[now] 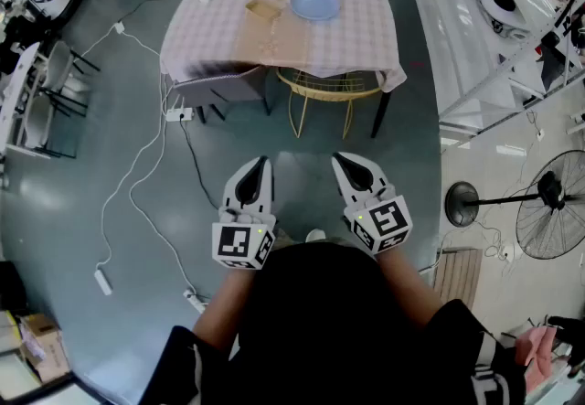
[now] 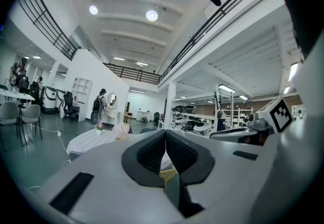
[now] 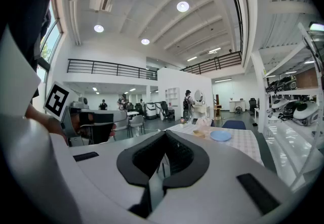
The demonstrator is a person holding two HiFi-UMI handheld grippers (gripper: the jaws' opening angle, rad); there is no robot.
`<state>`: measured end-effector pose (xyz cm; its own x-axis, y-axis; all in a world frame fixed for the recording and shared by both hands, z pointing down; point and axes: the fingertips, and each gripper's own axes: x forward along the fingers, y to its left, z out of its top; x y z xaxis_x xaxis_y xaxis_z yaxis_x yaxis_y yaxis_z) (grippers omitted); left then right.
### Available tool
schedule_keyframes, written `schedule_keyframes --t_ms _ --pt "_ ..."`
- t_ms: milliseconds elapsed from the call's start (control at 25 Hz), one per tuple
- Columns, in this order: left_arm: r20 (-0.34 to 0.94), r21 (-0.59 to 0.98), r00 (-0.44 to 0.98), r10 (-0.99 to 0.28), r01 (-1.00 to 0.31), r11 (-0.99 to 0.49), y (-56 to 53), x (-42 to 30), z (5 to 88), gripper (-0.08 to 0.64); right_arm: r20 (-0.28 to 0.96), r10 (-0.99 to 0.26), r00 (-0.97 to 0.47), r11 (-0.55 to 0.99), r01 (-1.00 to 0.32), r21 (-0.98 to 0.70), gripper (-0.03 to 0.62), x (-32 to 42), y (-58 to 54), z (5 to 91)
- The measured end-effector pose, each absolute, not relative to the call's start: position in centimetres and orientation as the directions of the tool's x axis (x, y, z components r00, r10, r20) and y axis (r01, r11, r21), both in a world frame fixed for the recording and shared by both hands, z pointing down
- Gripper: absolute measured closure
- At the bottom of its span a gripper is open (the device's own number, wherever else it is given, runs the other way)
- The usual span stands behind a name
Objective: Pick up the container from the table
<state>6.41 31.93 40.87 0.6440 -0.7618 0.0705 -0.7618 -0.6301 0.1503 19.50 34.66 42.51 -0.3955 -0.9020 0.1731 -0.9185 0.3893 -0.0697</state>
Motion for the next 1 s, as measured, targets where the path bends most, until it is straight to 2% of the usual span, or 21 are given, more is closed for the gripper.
schedule_keyframes --t_ms 400,480,600,720,1000 --pt "0.105 0.182 0.646 -0.756 -0.760 -0.624 32.5 7.3 42.2 0.547 0.145 -0.929 -0.339 0.322 -0.938 -0.129 0.591 22.8 36.0 42.5" --pt "0.117 0.207 0.643 -0.757 -0.761 -0.615 32.4 7.1 42.7 0.433 0.142 -0.937 -0.321 0.301 -0.943 -0.142 0.581 23.7 36.2 42.7" --pt "0.145 0.237 0.651 -0.745 -0.754 -0.613 32.3 7.2 43.8 0.383 0.155 -0.940 -0.305 0.284 -0.948 -0.142 0.443 24.8 36.1 43.3" --pt "0.165 0.236 0.660 -0.733 -0.748 -0.621 32.5 7.4 44.5 0.357 0.183 -0.920 -0.347 0.324 -0.935 -0.143 0.423 24.7 36.1 44.2" --pt "0.157 0.243 0.625 -0.764 -0.775 -0.584 32.2 6.6 44.9 0.357 0.224 -0.878 -0.424 0.384 -0.901 -0.201 0.425 23.4 35.0 46.6"
